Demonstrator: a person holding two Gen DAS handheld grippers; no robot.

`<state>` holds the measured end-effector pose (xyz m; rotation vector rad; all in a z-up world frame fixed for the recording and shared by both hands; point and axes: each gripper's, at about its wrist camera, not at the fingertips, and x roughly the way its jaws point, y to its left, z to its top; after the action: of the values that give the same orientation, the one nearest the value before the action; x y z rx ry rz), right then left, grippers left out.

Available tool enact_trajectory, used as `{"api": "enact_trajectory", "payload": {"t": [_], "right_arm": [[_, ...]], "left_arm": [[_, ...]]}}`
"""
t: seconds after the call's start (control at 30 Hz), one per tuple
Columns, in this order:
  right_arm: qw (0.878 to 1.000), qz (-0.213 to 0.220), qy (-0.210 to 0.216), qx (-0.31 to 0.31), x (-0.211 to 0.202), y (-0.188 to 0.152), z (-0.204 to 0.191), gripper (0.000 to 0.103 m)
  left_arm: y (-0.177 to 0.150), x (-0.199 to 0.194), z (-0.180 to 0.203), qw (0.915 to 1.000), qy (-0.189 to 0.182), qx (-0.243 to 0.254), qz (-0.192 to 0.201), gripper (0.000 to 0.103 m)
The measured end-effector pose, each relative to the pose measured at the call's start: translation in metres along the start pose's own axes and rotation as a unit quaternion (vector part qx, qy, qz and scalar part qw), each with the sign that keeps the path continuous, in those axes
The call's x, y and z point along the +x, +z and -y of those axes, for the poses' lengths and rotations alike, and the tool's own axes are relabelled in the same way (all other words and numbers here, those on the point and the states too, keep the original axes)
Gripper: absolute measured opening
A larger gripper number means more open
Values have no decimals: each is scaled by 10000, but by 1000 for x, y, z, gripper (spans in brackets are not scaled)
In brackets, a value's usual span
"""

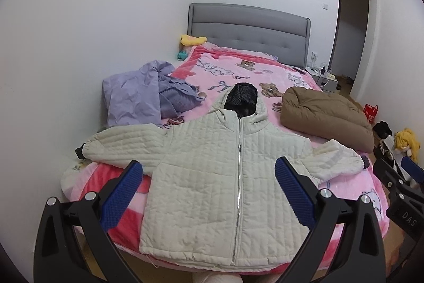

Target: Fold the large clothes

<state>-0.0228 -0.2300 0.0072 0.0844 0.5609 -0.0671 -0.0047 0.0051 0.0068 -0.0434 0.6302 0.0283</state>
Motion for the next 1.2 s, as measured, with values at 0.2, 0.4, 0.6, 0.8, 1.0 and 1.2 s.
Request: {"api": "enact_trajectory", "payload": {"t": [0.2, 0.4, 0.6, 0.8, 1.0, 1.2], "right_arm": [[10000, 4, -16, -29, 2, 0, 0, 95], [10000, 12, -12, -28, 2, 0, -2, 95], [10000, -19, 38, -25, 5, -1, -4, 95], [10000, -19, 33, -18, 5, -2, -5, 95], [10000, -19, 46, 2, 6, -2, -5, 95], [10000, -16, 63, 5, 5, -3, -5, 95]], "left_arm": [[1, 1, -7, 10000, -63, -48, -33, 98], [1, 0, -8, 10000, 4, -24, -6, 98], [0, 0, -9, 10000, 40, 0, -20, 98], [-2, -2, -6, 9999, 122, 71, 3, 98], [-3, -3, -3, 9998, 148, 118, 25, 98], [-3, -3, -3, 9998, 148, 125, 13, 98]]}}
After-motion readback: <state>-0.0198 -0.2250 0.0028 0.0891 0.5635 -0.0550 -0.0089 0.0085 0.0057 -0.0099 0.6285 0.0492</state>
